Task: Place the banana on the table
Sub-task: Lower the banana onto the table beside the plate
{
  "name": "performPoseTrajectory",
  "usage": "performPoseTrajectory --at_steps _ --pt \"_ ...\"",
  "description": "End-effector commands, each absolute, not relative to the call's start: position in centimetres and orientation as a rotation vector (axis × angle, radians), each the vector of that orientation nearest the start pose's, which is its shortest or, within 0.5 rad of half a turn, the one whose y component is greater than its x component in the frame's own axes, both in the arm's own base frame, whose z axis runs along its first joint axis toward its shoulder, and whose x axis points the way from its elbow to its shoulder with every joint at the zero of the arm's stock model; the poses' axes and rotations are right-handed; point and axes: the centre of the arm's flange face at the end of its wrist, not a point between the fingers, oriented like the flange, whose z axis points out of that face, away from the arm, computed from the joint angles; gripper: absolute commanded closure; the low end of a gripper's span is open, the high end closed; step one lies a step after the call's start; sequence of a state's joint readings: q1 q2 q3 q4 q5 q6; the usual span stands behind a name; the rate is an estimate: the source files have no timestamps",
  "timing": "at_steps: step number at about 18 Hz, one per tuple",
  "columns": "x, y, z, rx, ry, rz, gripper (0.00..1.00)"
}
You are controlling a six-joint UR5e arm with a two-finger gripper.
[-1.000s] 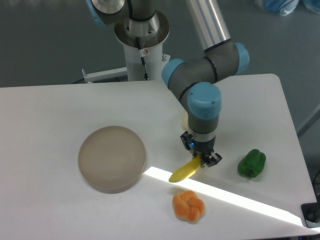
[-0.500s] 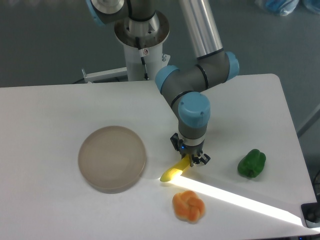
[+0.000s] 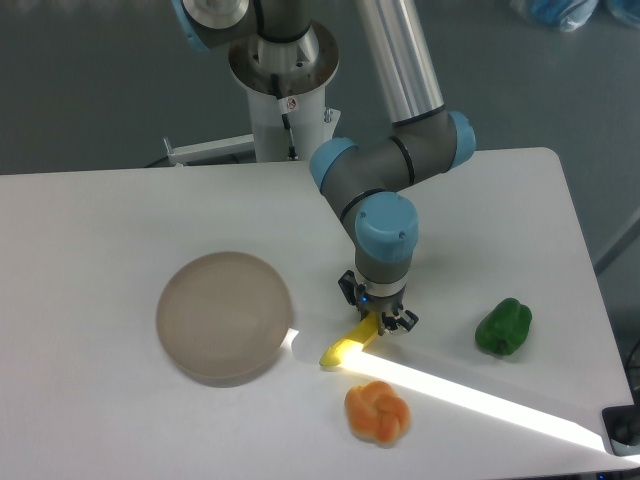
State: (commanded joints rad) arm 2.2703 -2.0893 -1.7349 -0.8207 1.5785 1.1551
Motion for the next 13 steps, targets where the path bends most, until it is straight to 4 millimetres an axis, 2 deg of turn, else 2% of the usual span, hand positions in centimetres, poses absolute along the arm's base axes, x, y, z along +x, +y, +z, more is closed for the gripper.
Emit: performPoseTrajectory --at_steps 13 --pt "-29.77 55.94 18.49 -3.031 0.717 0.078 0.69"
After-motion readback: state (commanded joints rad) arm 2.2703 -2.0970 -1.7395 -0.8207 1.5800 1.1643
